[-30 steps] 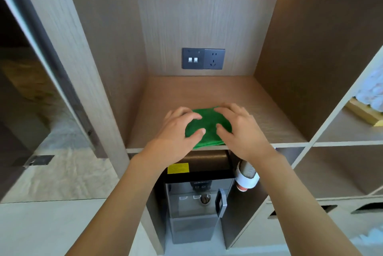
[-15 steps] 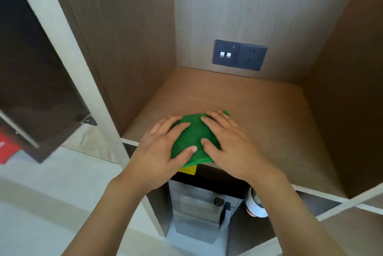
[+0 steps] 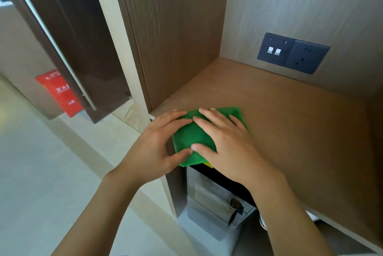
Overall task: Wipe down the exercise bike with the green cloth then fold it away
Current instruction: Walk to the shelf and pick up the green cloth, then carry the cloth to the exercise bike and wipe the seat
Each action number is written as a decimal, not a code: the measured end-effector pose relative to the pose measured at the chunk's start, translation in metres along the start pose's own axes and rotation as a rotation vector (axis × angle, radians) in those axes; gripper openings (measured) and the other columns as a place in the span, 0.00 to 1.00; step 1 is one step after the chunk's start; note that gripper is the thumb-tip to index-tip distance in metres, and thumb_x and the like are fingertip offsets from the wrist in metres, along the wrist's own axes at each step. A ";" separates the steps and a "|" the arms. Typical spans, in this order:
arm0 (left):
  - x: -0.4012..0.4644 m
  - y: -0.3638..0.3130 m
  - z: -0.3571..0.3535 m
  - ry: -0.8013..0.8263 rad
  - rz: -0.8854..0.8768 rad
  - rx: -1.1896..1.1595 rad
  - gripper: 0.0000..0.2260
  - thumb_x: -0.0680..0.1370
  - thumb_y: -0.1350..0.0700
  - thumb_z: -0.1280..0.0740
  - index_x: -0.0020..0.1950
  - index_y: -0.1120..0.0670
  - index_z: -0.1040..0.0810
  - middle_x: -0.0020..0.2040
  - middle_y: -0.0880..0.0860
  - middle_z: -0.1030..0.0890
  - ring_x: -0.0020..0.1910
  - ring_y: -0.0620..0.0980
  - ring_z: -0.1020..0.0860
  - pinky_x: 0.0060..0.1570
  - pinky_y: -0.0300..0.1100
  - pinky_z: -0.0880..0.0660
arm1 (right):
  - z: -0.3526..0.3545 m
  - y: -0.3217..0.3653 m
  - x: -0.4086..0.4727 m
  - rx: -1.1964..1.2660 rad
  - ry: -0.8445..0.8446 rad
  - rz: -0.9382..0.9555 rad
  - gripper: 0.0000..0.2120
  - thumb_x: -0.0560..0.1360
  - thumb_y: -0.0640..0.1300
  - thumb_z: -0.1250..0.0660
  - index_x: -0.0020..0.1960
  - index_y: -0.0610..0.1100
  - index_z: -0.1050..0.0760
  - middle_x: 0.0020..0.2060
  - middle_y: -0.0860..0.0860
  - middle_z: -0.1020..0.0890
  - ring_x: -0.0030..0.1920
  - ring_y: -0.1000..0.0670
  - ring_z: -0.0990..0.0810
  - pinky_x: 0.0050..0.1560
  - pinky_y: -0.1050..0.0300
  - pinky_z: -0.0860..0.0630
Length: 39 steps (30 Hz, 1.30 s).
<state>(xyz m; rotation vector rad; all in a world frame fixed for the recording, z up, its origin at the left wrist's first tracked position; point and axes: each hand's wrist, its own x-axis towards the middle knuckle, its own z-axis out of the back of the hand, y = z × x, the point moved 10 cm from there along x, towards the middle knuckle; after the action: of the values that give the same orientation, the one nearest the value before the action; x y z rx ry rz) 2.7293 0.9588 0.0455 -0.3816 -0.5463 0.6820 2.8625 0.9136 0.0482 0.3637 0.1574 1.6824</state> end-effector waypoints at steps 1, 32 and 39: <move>-0.003 0.001 0.001 -0.024 0.012 -0.008 0.29 0.76 0.44 0.25 0.75 0.49 0.25 0.77 0.43 0.29 0.78 0.40 0.35 0.77 0.44 0.36 | -0.003 -0.001 0.000 -0.018 0.006 -0.004 0.32 0.83 0.64 0.41 0.83 0.57 0.43 0.84 0.60 0.47 0.84 0.55 0.51 0.83 0.44 0.51; -0.237 0.102 0.152 -0.223 0.288 -0.038 0.20 0.78 0.55 0.26 0.69 0.45 0.22 0.66 0.39 0.24 0.69 0.42 0.26 0.68 0.30 0.35 | -0.056 0.214 -0.012 0.127 -0.276 0.127 0.22 0.68 0.35 0.23 0.60 0.44 0.18 0.52 0.51 0.18 0.52 0.48 0.21 0.48 0.48 0.18; -0.349 0.155 0.229 -0.325 0.415 0.039 0.18 0.78 0.54 0.27 0.68 0.46 0.21 0.65 0.42 0.23 0.68 0.43 0.26 0.67 0.39 0.31 | -0.110 0.336 0.013 0.205 -0.222 0.249 0.22 0.67 0.34 0.25 0.60 0.44 0.17 0.52 0.51 0.18 0.50 0.47 0.20 0.50 0.49 0.20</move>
<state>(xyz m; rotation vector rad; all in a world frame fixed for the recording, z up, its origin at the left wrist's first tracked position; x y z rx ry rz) 2.2941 0.8682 0.0289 -0.3527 -0.7699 1.1650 2.5095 0.8881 0.0515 0.7455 0.1233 1.8607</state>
